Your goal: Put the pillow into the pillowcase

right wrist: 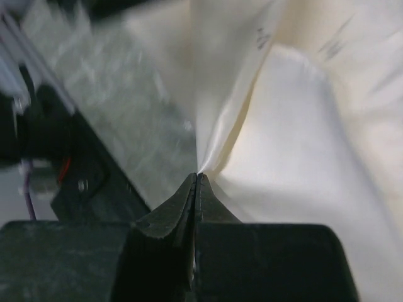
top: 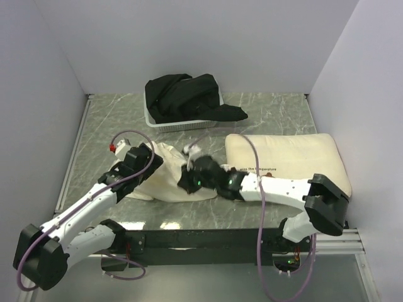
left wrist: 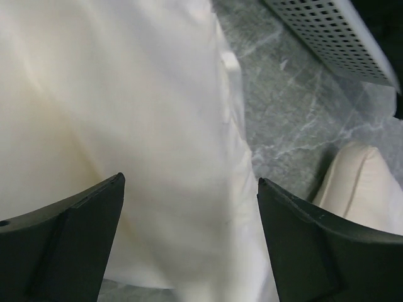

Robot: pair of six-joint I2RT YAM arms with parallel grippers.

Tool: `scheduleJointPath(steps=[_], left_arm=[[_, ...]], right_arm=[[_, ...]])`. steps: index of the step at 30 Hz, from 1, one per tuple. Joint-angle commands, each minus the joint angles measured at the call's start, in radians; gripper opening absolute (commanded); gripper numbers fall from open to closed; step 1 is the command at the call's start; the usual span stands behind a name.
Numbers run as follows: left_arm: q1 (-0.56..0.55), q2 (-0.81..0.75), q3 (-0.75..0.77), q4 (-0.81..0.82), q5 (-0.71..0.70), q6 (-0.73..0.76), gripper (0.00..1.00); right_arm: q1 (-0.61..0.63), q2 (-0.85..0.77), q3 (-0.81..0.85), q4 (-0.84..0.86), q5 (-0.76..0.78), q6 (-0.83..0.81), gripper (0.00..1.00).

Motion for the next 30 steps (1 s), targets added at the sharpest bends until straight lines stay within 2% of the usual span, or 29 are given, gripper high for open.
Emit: scheduleJointPath(steps=[1, 3, 4, 6, 7, 9, 10, 12, 15, 17, 18, 20, 23, 25, 27, 30], left_arm=[[0.003, -0.082, 0.076, -0.030, 0.045, 0.064, 0.92], [0.003, -0.102, 0.079, -0.063, 0.057, 0.079, 0.92], [0.001, -0.105, 0.072, -0.066, 0.083, 0.087, 0.92], [-0.002, -0.112, 0.058, -0.072, 0.112, 0.093, 0.92], [-0.006, -0.113, 0.040, -0.067, 0.125, 0.098, 0.92], [-0.046, -0.115, 0.026, -0.079, 0.117, 0.105, 0.92], [-0.071, -0.110, 0.024, -0.090, 0.104, 0.108, 0.92], [-0.161, -0.104, 0.033, -0.154, 0.016, 0.084, 0.93], [-0.220, -0.105, 0.032, -0.201, -0.074, 0.039, 0.93], [-0.218, -0.105, 0.042, -0.193, -0.116, 0.036, 0.93], [-0.217, -0.090, 0.079, -0.190, -0.190, 0.044, 0.92], [-0.188, -0.043, 0.137, -0.204, -0.272, 0.047, 0.90], [-0.132, 0.113, 0.254, -0.213, -0.344, 0.111, 0.77], [-0.123, 0.245, 0.312, -0.199, -0.398, 0.182, 0.75], [-0.114, 0.369, 0.375, -0.214, -0.409, 0.228, 0.69], [-0.112, 0.475, 0.420, -0.196, -0.389, 0.312, 0.67]], right_arm=[[0.198, 0.039, -0.139, 0.157, 0.146, 0.081, 0.00], [0.249, 0.102, -0.183, 0.206, 0.167, 0.122, 0.04], [0.274, 0.122, -0.191, 0.228, 0.160, 0.136, 0.13], [0.286, 0.135, -0.192, 0.216, 0.176, 0.146, 0.25], [0.293, 0.119, -0.196, 0.196, 0.213, 0.143, 0.39], [0.296, 0.035, -0.202, 0.164, 0.244, 0.130, 0.52], [0.296, 0.004, -0.200, 0.115, 0.285, 0.127, 0.64], [0.293, -0.084, -0.183, 0.043, 0.351, 0.129, 0.71], [0.238, -0.168, -0.147, -0.104, 0.443, 0.156, 0.73], [0.172, -0.203, -0.140, -0.149, 0.393, 0.164, 0.73], [0.111, -0.209, -0.145, -0.154, 0.381, 0.167, 0.72], [0.081, -0.230, -0.143, -0.200, 0.382, 0.175, 0.70], [0.073, -0.272, -0.146, -0.296, 0.437, 0.210, 0.69], [0.073, -0.310, -0.188, -0.339, 0.457, 0.253, 0.69], [0.072, -0.375, -0.224, -0.361, 0.482, 0.297, 0.68], [0.058, -0.434, -0.286, -0.379, 0.483, 0.327, 0.68]])
